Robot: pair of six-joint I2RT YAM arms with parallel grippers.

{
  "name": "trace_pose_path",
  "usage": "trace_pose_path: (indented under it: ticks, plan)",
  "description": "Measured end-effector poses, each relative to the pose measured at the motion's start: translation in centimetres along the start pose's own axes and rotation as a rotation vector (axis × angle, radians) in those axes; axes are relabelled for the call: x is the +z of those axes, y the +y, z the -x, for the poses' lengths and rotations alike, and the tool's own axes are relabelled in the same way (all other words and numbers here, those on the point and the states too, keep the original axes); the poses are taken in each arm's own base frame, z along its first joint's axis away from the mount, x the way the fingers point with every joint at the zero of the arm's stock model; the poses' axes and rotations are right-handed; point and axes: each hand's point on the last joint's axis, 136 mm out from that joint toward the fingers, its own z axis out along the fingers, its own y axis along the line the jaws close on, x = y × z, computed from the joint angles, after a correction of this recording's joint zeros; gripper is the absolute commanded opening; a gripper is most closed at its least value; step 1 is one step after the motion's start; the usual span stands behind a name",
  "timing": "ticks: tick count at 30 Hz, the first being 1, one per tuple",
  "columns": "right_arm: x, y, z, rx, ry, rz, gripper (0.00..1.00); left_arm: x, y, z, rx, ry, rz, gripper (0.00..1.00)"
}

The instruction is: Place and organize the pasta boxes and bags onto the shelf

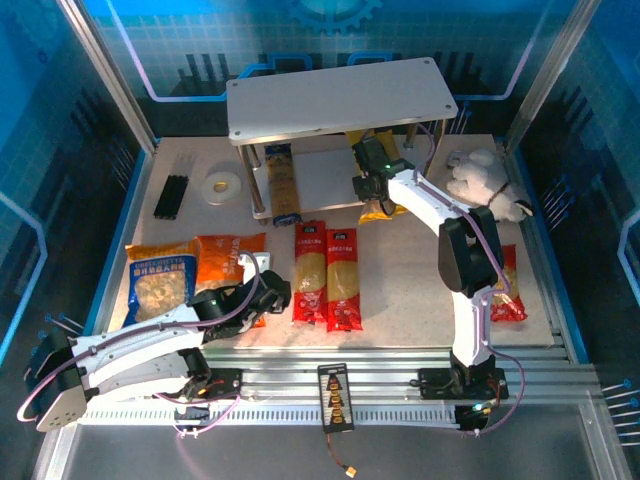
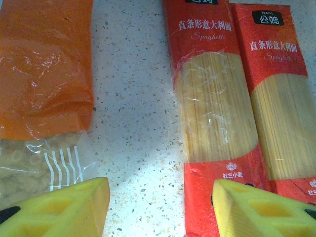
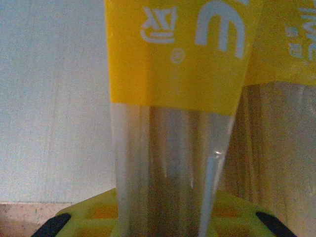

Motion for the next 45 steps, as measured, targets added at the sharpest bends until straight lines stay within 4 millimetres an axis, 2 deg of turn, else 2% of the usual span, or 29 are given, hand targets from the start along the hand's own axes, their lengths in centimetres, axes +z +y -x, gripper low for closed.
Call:
trace_pose_path:
  ticks: [1, 3, 8, 12, 14, 17, 20, 24, 27, 29, 31, 33, 37, 42, 45]
  plan:
    - [0.2, 0.0, 0.0, -0.003, -0.002, -0.004, 0.28, 0.0, 0.0, 0.0, 0.0, 0.0, 0.0, 0.58]
    - [0.3, 0.0, 0.1, -0.006, -0.004, -0.009, 0.36, 0.0, 0.0, 0.0, 0.0, 0.0, 0.0, 0.58]
    - [0.6, -0.1, 0.9, -0.002, -0.038, -0.02, 0.47, 0.0, 0.0, 0.0, 0.001, 0.002, 0.002, 0.58]
    - [0.5, -0.3, 1.4, 0.007, -0.06, -0.028, 0.65, 0.0, 0.1, -0.1, 0.001, 0.002, 0.003, 0.58]
    - [0.5, -0.3, 1.5, 0.013, -0.062, -0.032, 0.7, 0.0, 0.1, 0.0, 0.001, 0.0, 0.005, 0.58]
    - [0.6, -0.3, 1.5, 0.014, -0.071, -0.03, 0.7, -0.1, 0.2, 0.0, 0.001, 0.0, 0.006, 0.58]
    - [0.0, -0.5, 0.8, 0.024, -0.075, -0.026, 0.7, -0.2, 0.2, 0.1, -0.002, -0.007, 0.004, 0.58]
    - [-2.5, -1.2, -1.1, 0.064, -0.093, -0.004, 0.7, -0.4, 0.3, 0.2, -0.002, -0.009, 0.001, 0.59]
    - [-6.6, -3.0, -1.1, 0.127, -0.166, 0.003, 0.7, -0.6, 0.4, 0.4, 0.001, -0.011, 0.009, 0.6]
    - [-8.4, -4.1, -0.7, 0.177, -0.219, 0.004, 0.74, -0.9, 0.2, 1.0, 0.003, -0.025, 0.011, 0.62]
    - [-10.2, -6.4, -0.4, 0.248, -0.273, -0.012, 0.74, -1.3, -0.1, 2.0, 0.006, -0.048, 0.005, 0.63]
    - [-11.0, -9.0, -0.8, 0.316, -0.288, -0.05, 0.74, -1.7, -0.4, 3.2, -0.004, -0.072, -0.002, 0.62]
    - [-10.5, -13.3, -2.2, 0.43, -0.279, -0.116, 0.75, -2.2, -0.7, 4.9, -0.024, -0.108, -0.015, 0.62]
    - [-9.4, -15.0, -4.1, 0.487, -0.244, -0.152, 0.75, -2.2, -0.8, 5.1, -0.013, -0.113, -0.015, 0.62]
    - [-9.2, -15.9, -4.2, 0.513, -0.25, -0.168, 0.75, -2.2, -0.8, 5.1, -0.013, -0.113, -0.016, 0.62]
